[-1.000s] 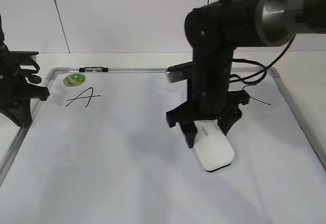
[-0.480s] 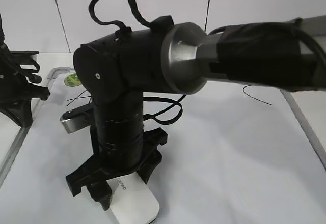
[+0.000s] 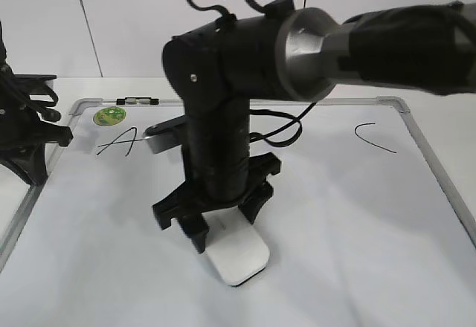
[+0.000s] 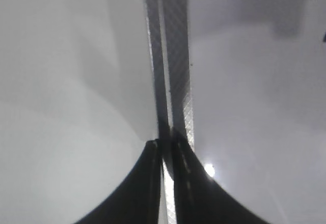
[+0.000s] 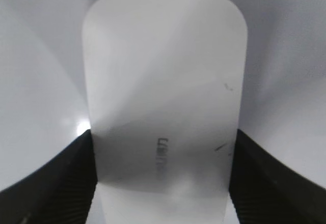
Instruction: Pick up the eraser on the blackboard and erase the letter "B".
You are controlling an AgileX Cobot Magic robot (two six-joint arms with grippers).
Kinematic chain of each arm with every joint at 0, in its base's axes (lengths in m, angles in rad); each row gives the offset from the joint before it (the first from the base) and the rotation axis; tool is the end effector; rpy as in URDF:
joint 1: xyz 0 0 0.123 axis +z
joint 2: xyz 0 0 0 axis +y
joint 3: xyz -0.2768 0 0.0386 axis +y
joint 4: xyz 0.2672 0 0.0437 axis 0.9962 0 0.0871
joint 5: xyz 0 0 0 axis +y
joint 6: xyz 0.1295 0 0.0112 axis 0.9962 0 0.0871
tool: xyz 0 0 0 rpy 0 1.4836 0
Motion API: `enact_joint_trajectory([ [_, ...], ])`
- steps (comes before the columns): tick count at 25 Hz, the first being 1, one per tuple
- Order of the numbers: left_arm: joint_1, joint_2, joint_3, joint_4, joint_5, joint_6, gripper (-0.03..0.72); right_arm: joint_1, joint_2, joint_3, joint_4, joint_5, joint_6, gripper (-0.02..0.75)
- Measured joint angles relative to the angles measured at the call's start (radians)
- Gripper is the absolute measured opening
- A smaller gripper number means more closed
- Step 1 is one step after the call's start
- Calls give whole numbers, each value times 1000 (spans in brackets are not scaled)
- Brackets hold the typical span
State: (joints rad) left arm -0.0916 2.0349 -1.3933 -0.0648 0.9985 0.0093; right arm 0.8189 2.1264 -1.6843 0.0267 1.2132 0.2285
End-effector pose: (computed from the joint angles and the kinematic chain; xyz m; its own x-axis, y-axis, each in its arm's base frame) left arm 0.3986 -0.0437 0.0986 -0.9977 0.0657 -0.0174 0.0666 0.9963 -0.0549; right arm 0.2976 0.3230 0.1330 -0.8358 -0.5490 0.0032 -0.5487 0.8356 0.0250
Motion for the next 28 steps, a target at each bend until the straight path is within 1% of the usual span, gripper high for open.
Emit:
enact_joint_trajectory([
  [2,0,0,0,0,0,0,22,-46,0,0,-20,2,2,555],
  [8,0,0,0,0,0,0,22,-219,0,0,-63,2,6,555],
  [11,0,0,0,0,0,0,22,-309,0,0,-66,2,6,555],
  [13,0,0,-2,0,2,0,22,-349,0,0,-68,2,6,555],
  [15,0,0,-2,0,2,0,22,-371,0,0,-71,2,-1,555],
  [23,0,0,-2,0,2,0,22,-383,-98,0,-83,2,-23,555],
  [28,0,0,-2,0,2,0,22,-439,-185,16,-68,6,-24,555],
])
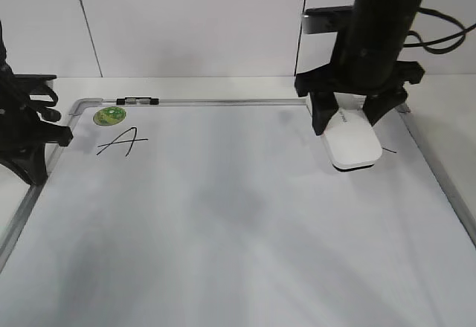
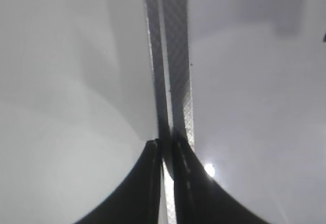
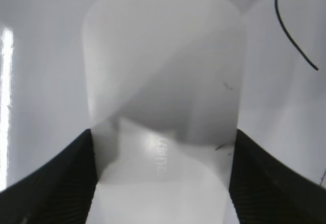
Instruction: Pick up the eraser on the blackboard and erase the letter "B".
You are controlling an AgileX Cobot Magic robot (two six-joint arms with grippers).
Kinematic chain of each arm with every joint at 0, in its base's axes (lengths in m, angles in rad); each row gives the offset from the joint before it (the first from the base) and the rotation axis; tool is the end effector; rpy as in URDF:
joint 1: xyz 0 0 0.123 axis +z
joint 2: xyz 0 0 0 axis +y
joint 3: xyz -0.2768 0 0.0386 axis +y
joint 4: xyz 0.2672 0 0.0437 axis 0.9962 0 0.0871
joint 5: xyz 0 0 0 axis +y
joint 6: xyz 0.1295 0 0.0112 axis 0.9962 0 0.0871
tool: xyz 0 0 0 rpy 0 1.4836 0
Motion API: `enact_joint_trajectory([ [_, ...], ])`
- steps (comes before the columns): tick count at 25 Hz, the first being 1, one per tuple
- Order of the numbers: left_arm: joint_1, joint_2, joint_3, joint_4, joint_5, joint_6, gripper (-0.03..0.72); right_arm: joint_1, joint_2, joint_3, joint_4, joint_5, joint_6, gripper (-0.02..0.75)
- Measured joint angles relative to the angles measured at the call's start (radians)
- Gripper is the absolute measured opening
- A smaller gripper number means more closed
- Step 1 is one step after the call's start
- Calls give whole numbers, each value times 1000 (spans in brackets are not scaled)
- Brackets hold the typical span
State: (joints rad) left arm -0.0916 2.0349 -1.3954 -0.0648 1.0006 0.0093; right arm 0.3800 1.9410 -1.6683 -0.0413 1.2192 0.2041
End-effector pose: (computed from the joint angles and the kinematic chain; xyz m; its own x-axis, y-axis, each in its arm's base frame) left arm 0.3989 -0.0438 0.0991 -0.9977 0.0659 -0.0174 0.0667 0.9963 -0.0550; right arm 0.3981 0.1536 0.2091 -0.9682 -0.1836 -0.1698 -0.1853 0.9827 -0.0063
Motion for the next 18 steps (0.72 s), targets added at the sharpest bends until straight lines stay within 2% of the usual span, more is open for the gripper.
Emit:
enact_joint_trajectory([
  [8,0,0,0,0,0,0,22,-167,-124,187,41,1,-55,555],
  [13,0,0,0,0,0,0,22,-286,-138,285,125,2,-148,555],
  [18,0,0,0,0,0,0,22,-314,-133,303,119,-24,-204,555],
])
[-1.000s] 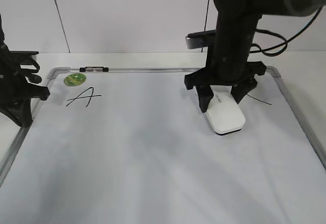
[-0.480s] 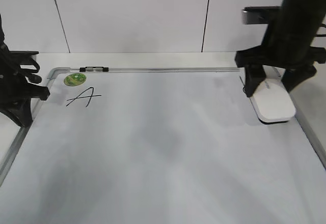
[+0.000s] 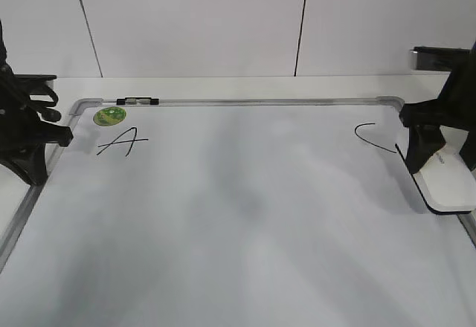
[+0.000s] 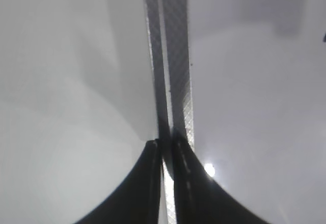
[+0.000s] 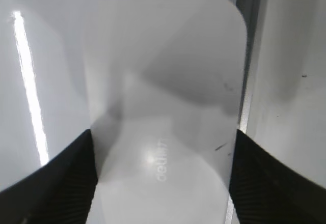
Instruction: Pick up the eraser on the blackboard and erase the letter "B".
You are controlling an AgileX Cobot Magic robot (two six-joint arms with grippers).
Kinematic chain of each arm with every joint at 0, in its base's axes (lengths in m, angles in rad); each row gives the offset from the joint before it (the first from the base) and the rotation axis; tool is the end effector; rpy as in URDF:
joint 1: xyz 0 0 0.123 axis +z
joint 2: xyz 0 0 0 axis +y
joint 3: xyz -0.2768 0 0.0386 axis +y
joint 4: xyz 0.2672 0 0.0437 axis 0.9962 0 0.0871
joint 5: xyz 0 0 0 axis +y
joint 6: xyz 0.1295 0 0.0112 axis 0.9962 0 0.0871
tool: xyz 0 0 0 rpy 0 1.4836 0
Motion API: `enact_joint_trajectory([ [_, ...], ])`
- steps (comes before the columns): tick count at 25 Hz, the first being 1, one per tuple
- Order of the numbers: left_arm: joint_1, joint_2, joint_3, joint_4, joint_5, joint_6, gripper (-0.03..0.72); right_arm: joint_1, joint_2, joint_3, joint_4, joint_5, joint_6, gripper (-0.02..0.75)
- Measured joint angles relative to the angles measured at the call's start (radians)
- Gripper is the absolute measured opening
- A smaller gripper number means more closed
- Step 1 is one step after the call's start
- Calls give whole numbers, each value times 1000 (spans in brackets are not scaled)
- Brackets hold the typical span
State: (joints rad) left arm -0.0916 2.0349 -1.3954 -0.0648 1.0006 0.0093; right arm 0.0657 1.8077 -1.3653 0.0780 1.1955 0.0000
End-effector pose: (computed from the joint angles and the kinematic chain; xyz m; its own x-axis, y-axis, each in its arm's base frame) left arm 0.3989 -0.0438 0.0991 -0.9977 0.0659 -0.0174 0.0667 0.9963 -0.0550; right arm 0.3639 0.0334 0.1785 -0.9991 -0.0371 -0.0190 -0.0384 0.9966 0.0731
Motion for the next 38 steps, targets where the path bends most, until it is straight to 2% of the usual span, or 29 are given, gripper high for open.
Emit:
enact_joint_trajectory([
  [17,0,0,0,-2,0,0,22,-2,124,2,-51,-62,26,555],
  [38,0,0,0,-2,4,0,22,-2,125,2,-67,-73,37,555],
])
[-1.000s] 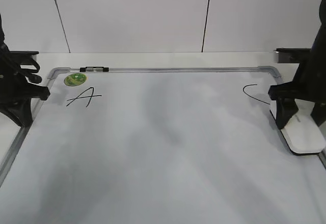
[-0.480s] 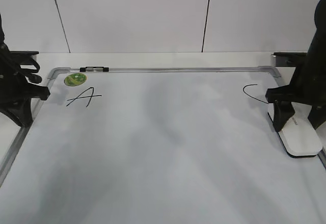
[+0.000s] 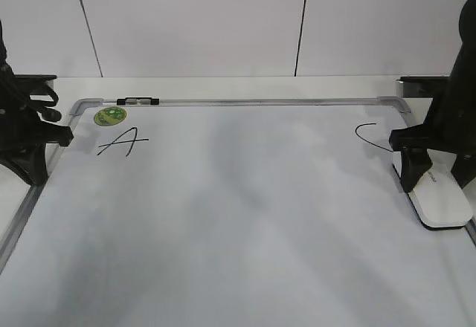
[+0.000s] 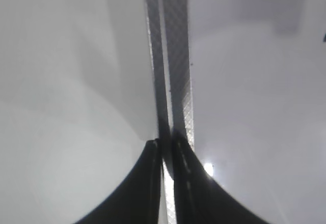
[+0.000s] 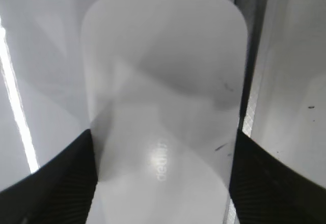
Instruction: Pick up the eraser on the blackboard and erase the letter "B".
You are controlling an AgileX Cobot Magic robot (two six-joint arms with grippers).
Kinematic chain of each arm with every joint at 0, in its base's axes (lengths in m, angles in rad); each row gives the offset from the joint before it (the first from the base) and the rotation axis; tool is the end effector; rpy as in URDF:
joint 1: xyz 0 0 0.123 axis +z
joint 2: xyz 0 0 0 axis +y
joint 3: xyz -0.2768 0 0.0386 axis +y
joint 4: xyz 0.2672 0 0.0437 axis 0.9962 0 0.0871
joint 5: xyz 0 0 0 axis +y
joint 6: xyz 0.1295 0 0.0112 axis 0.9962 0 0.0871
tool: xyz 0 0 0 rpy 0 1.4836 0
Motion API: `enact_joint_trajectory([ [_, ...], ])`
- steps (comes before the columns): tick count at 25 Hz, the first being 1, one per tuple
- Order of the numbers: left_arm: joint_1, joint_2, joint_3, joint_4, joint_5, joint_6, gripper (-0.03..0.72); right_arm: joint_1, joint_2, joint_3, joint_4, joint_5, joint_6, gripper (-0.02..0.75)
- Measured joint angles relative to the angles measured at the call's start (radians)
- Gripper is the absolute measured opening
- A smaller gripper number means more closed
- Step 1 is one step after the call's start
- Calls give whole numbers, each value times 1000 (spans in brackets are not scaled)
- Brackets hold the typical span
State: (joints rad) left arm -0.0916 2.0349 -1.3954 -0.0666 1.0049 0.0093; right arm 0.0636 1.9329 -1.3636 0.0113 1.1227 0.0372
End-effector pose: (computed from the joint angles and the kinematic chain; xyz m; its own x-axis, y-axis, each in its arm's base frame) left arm 0.3983 -0.0439 0.0991 -0.9978 0.0651 -0.0131 0.0658 0.9962 -0.0565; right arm 0.3774 0.0254 0.1311 -0.9992 -0.0215 0.0344 -0.0212 0.9997 0.0087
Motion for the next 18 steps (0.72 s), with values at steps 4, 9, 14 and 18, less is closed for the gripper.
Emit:
enact_joint_trajectory([
  [4,0,0,0,-2,0,0,22,0,0,0,-2,0,0,555],
  [9,0,0,0,-2,2,0,22,0,0,0,2,0,1,571],
  [14,0,0,0,-4,2,0,22,0,0,-4,9,30,2,647],
  [18,0,0,0,-4,2,0,22,0,0,-46,12,67,5,659],
])
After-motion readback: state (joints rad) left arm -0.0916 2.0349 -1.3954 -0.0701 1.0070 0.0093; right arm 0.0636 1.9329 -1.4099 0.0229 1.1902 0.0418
